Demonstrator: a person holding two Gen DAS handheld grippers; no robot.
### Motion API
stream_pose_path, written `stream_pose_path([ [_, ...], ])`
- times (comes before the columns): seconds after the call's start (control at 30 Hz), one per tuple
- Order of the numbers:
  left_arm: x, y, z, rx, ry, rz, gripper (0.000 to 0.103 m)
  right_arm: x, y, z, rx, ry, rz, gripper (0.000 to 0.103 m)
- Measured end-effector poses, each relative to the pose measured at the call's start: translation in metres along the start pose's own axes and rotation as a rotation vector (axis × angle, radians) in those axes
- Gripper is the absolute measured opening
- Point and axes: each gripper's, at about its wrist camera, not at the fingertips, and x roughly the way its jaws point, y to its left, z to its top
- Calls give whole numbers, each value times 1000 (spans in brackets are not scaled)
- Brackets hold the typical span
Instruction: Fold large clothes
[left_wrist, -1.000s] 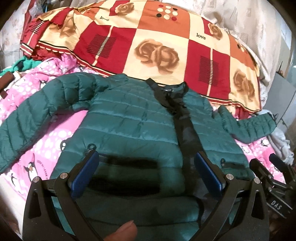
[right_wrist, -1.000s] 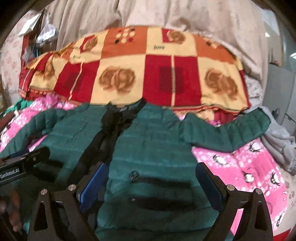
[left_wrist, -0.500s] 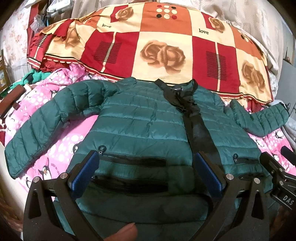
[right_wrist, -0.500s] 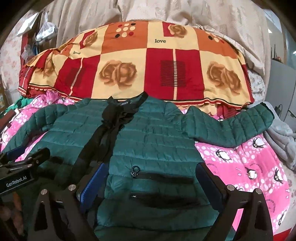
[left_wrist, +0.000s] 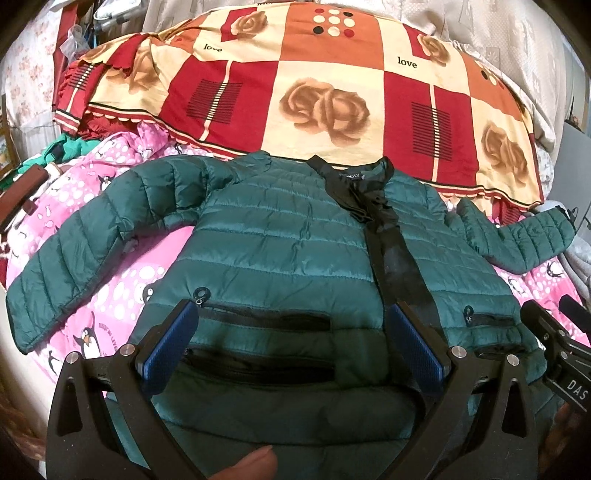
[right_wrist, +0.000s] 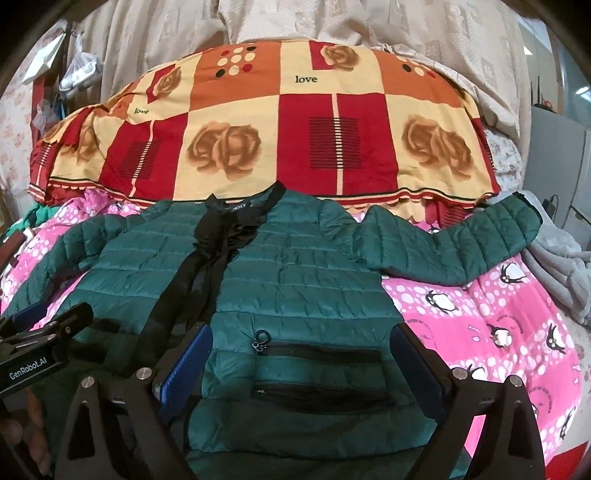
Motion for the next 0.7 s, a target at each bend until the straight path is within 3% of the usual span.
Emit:
stream_pose_path([
  [0.7, 0, 0, 0, -3, -1, -1, 103, 2, -11, -1, 56, 16, 21, 96],
])
